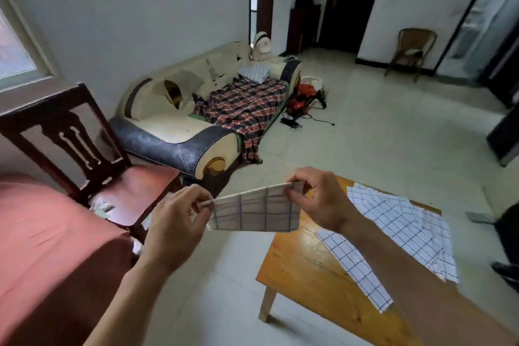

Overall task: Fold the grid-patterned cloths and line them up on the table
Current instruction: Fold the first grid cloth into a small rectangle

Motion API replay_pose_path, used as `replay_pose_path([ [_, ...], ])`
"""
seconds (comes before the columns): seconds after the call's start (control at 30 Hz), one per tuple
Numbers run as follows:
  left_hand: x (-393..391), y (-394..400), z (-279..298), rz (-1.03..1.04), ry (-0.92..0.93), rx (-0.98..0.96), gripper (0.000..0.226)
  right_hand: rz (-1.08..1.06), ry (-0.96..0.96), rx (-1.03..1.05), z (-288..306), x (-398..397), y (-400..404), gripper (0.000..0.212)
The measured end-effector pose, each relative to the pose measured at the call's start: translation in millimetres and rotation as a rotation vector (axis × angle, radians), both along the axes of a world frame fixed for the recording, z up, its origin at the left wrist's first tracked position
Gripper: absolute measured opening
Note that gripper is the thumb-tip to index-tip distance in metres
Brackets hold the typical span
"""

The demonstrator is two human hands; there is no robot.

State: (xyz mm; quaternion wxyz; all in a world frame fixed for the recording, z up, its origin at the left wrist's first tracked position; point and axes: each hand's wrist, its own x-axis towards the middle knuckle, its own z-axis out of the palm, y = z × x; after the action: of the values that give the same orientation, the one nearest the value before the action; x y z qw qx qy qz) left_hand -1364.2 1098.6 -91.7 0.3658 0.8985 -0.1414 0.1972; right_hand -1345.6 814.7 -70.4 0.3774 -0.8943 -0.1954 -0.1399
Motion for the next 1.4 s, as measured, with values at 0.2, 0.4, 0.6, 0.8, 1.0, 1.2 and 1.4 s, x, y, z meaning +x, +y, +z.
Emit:
replay_pose_path([
  [0.2,61.1,-37.1,-13.4,-0.122,0.09,0.003,0.017,-0.188,0.022,0.109,-28.5,35.8,-30.9,0.006],
  [0.4,117.3,-67.4,-23.4,-0.176,0.187,0.003,0.019,-0.333,0.13,0.277,-69.7,52.3,-50.7,0.009],
  [0.6,164.9,-99.2,-55.6,-0.314,0.315,0.019,0.017,-0.59,0.204,0.335,-101.4,55.9,-70.6,0.012],
  [0.8,207.6,-126.0,-93.3,-0.413,0.432,0.022,0.016,-0.849,0.277,0.352,-124.2,65.4,-74.9,0.008],
  [1.0,251.8,-131.7,-125.3,-0.538,0.535,0.015,0.016,-0.999,0.4,0.392,-148.1,79.6,-65.9,0.006],
  [1.2,276.7,-134.1,-185.0,-0.577,0.7,0.042,0.019,-1.011,0.548,0.374,-199.8,93.3,-63.8,0.01],
  [1.4,296.2,-155.1,-262.1,-0.574,0.779,0.111,0.017,-1.027,0.695,0.315,-277.6,102.9,-79.9,0.01],
])
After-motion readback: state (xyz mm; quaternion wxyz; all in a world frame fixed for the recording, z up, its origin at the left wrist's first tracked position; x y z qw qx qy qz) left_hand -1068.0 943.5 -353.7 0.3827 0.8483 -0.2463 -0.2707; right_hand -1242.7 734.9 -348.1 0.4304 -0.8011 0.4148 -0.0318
